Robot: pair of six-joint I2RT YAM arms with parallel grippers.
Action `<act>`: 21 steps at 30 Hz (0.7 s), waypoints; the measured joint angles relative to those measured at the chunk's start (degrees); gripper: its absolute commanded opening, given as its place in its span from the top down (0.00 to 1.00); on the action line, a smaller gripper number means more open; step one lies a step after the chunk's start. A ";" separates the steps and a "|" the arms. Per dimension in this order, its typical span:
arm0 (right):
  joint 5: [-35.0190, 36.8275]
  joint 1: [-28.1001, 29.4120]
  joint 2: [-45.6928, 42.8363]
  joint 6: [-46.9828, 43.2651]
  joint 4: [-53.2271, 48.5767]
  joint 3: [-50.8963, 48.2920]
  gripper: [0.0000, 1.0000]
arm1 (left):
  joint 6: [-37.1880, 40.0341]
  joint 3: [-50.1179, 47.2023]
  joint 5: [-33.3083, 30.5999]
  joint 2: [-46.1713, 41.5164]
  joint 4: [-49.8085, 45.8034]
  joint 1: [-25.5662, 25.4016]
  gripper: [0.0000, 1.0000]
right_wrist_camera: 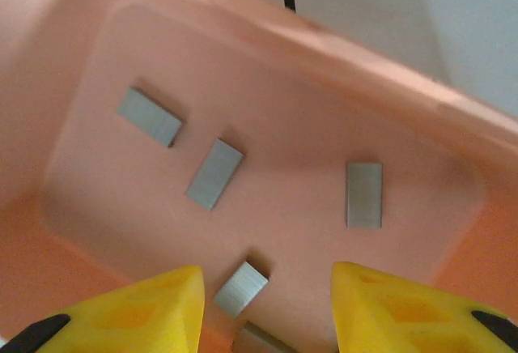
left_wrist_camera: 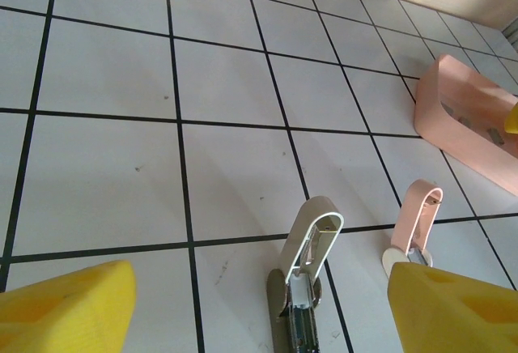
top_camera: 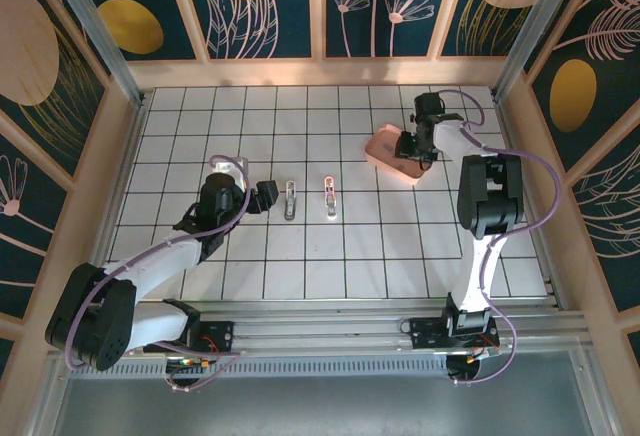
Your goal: Load the staples into the stapler
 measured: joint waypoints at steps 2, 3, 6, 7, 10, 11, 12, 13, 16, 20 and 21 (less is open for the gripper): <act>0.09 0.00 0.00 -0.17 -1.03 0.00 0.56 | 0.04 0.00 0.00 0.00 -0.13 0.00 0.19; 0.20 0.02 0.00 -0.35 -1.51 -0.02 0.57 | 0.09 0.00 0.00 0.00 -0.13 0.00 0.19; 0.28 0.02 0.00 -0.57 -2.51 -0.35 0.59 | 0.20 0.00 0.04 0.00 -0.17 0.00 0.19; 0.33 0.02 0.00 -0.57 -2.75 -0.55 0.59 | 0.20 0.00 0.11 0.00 -0.17 0.00 0.19; 0.44 0.02 0.00 -0.66 -3.93 -1.03 0.61 | 0.20 0.00 0.20 -0.02 -0.20 0.00 0.19; 0.46 0.04 0.00 -0.79 -4.22 -1.03 0.62 | 0.20 0.00 0.17 -0.02 -0.24 0.00 0.19; 0.46 0.07 0.00 -0.85 -4.46 -1.03 0.62 | 0.20 0.00 0.20 -0.04 -0.35 0.00 0.19; 0.46 0.07 0.00 -0.96 -4.74 -1.07 0.63 | 0.20 0.00 0.17 -0.07 -0.46 0.00 0.19; 0.44 0.11 0.00 -1.01 -5.55 -1.38 0.64 | 0.22 0.00 0.17 -0.31 -0.81 0.00 0.19; 0.42 0.42 -0.22 -1.01 -6.56 -2.45 0.65 | 0.28 0.00 0.17 -0.63 -1.03 0.00 0.19; 0.42 0.52 -0.48 -1.03 -6.69 -3.06 0.65 | 0.39 0.00 0.17 -0.68 -1.07 0.00 0.19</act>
